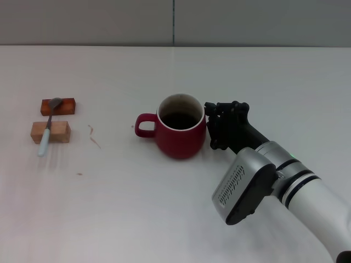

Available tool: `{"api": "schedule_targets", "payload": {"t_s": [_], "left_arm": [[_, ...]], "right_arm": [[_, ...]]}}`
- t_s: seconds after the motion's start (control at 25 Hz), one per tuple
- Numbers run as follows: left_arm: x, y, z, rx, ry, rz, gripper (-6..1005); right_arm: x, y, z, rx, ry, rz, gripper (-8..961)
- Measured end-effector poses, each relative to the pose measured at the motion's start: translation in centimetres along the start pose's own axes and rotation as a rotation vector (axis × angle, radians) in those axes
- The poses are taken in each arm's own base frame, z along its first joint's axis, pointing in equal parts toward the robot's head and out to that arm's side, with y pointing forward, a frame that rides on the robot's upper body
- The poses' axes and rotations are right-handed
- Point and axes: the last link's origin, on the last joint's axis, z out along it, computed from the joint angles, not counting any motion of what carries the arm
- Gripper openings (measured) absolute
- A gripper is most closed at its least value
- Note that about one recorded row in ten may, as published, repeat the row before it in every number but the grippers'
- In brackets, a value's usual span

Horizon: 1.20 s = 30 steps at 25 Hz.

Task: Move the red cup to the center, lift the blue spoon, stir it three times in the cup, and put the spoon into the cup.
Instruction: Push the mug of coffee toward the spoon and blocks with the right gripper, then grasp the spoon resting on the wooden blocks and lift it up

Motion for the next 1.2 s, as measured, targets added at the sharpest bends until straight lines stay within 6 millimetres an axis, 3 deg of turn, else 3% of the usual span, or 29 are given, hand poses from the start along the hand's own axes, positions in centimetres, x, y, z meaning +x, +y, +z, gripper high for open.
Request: {"api": "schedule_targets", "payload": {"t_s": [0.28, 0.48, 0.56, 0.6, 0.72, 0.92, 0.96, 1.2], "left_arm": [[0.0, -0.2, -0.3, 0.005, -0.004, 0.003, 828], [-0.2, -0.3, -0.6, 0.008, -0.014, 0.001, 827], [-0.4, -0.4, -0.8, 0.011, -0.021, -0.002, 827], [-0.4, -0.4, -0.9, 0.011, -0.023, -0.002, 827], [-0.5, -0.4, -0.9, 0.010, -0.031, -0.002, 827], [-0.9, 0.2, -1.1, -0.019, -0.053, -0.004, 826], [-1.2, 0.6, -1.2, -0.030, -0.064, -0.009, 826], [-2.2, 2.1, -1.9, -0.100, -0.113, -0.020, 826]], "right_arm": [[0.5, -0.4, -0.4, 0.045, 0.015, 0.022, 77], [3.2, -3.3, -2.6, 0.288, 0.065, 0.106, 78], [5.2, -5.7, -4.9, 0.491, 0.076, 0.257, 78], [5.2, -5.7, -4.9, 0.491, 0.076, 0.257, 79], [7.2, -7.6, -7.7, 0.676, 0.047, 0.440, 79], [10.3, -9.0, -12.7, 0.836, -0.146, 0.777, 81], [11.7, -9.7, -14.7, 0.853, -0.246, 0.904, 81], [13.3, -11.1, -17.0, 0.863, -0.379, 1.050, 345]]}}
